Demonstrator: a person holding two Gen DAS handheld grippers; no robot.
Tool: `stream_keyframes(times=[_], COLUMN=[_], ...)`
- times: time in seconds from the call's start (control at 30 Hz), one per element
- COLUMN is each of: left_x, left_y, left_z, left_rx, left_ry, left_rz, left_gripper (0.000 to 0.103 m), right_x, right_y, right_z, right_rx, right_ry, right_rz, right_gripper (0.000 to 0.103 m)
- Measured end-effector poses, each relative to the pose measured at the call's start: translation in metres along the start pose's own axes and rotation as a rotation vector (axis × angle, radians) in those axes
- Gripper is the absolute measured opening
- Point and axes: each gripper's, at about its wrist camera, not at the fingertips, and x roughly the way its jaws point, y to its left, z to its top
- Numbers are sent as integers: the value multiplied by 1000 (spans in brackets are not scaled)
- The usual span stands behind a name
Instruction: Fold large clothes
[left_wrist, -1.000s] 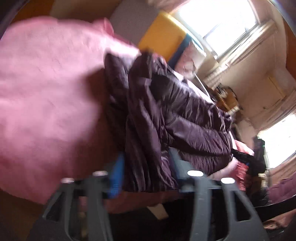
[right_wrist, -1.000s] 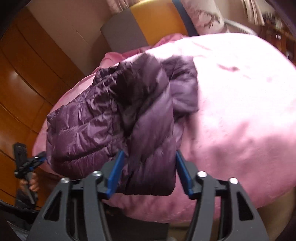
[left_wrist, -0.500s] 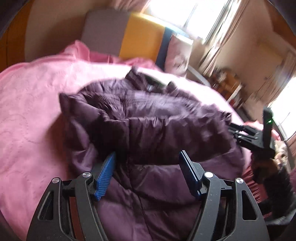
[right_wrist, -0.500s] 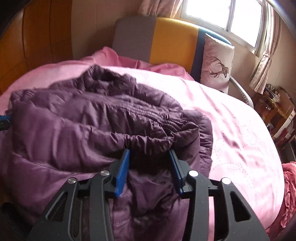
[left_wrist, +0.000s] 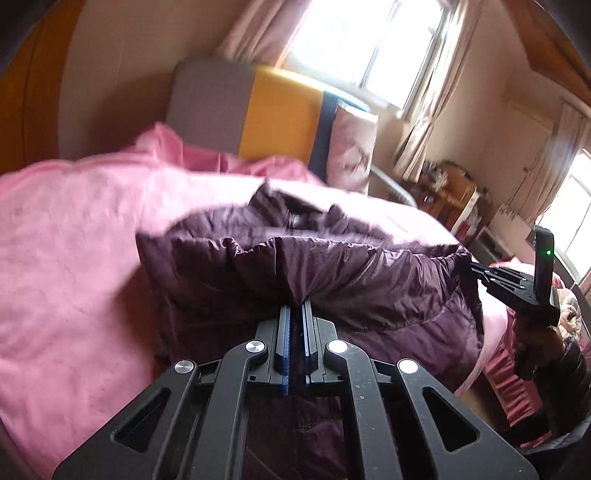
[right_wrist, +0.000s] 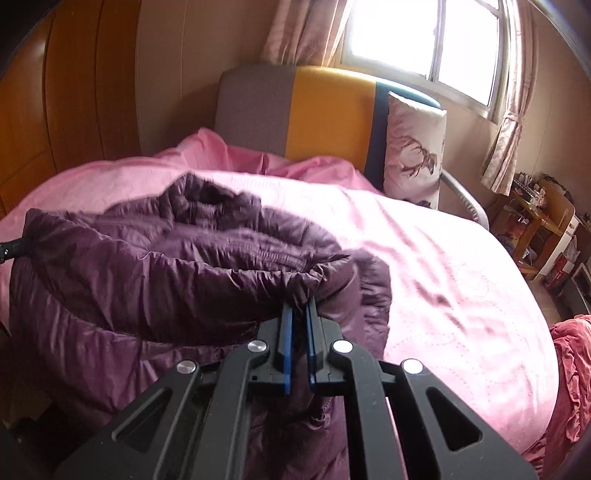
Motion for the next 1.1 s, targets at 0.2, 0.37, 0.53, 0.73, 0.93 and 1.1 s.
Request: stream_keyframes(times=[0.2, 0.37, 0.53, 0.73, 0.93, 1.1], left_x=[6, 51, 109, 117, 69, 79], left_y=[5, 20, 43, 47, 58, 85], left_z=[34, 57, 58, 54, 56, 47], left_rx=[-24, -57, -118, -150, -127, -163], left_ry=[-81, -47, 82, 128, 8, 101], left_rz=[-7, 33, 88, 76, 133, 119], left_gripper=[4, 4, 3, 4, 79, 79], right_x=[-7, 43, 113, 130, 79, 69], right_y=[-11, -15, -23, -33, -54, -75], right_z=[32, 53, 51, 42, 38, 21], right_rx=[65, 91, 143, 211, 228, 221], right_ry=[-85, -24, 127, 192, 102, 131], right_rz=[-11, -51, -51, 7, 52, 50], right_gripper=[6, 5, 5, 11, 66, 74])
